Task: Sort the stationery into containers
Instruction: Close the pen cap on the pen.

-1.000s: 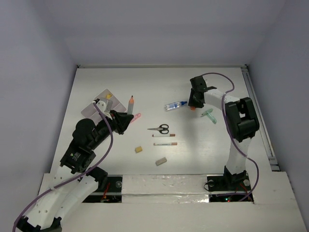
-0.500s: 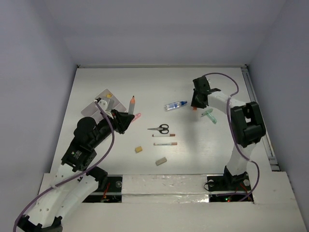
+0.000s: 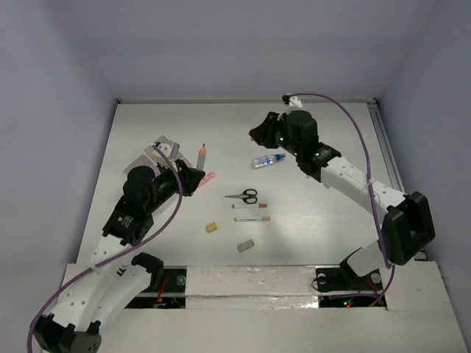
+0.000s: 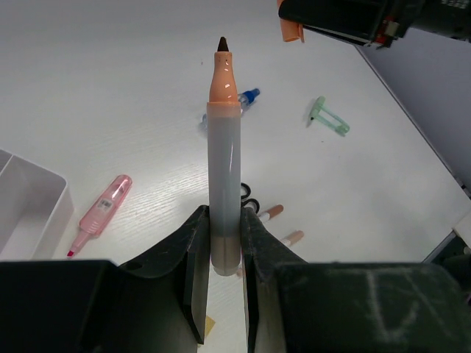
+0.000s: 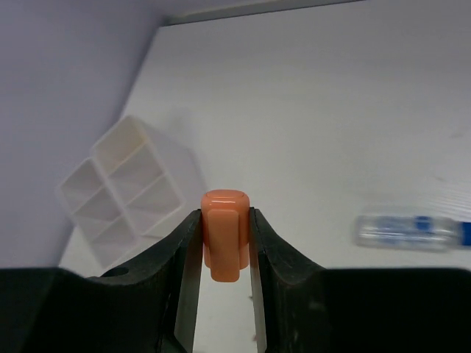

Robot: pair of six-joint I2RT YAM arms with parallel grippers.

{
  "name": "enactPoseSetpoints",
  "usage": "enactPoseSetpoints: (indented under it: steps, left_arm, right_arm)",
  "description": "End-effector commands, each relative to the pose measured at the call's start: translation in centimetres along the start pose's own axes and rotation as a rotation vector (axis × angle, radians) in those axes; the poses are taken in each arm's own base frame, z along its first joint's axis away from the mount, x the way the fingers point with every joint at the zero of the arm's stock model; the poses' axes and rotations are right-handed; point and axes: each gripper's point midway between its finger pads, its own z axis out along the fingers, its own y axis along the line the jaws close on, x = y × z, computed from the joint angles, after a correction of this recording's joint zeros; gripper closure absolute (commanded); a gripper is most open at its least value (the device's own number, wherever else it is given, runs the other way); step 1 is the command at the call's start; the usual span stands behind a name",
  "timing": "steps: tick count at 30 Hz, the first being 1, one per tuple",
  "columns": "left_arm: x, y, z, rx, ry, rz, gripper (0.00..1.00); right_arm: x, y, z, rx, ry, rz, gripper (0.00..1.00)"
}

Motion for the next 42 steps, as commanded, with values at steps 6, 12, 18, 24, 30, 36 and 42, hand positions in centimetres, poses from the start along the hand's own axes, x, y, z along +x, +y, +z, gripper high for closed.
enactPoseSetpoints:
  steps: [6, 12, 18, 24, 30, 36, 42]
  left_arm:
    - [-1.2, 0.7, 0.5, -0.021, -0.05, 0.014, 1.0]
    - [-0.7, 0.6, 1.0, -0.004, -0.029, 0.014, 1.0]
    - [-0.5, 0.7, 1.2, -0.007, -0.017, 0.01, 1.0]
    - [-0.4, 0.7, 1.3, -0.006, -0.01, 0.01, 1.0]
    - [-0.4, 0.7, 1.2, -0.007, -0.012, 0.01, 1.0]
    - [-0.6, 0.7, 1.2, -0.005, -0.018, 0.012, 1.0]
    - [-0.8, 0.7, 1.0, -0.013, -0.027, 0.012, 1.0]
  right_arm:
    - [-2.8, 14.1, -0.7, -0.415, -0.108, 0.125, 0.77]
    - [-1.9, 17.0, -0.1, -0.479, -0.09, 0.157, 0.77]
    - [-1.8, 18.2, 0.0, -0.504, -0.104, 0.16, 0.77]
    - [-1.1, 19.2, 0.4, -0.521, -0.086, 0.15, 0.77]
    - [-0.2, 19.7, 0.5, -0.522, -0.068, 0.144, 0.77]
    - [0.3, 20.0, 0.8, -0.522, -0.057, 0.132, 0.77]
    - [0.6, 20.0, 0.5, -0.519, -0.057, 0.127, 0.77]
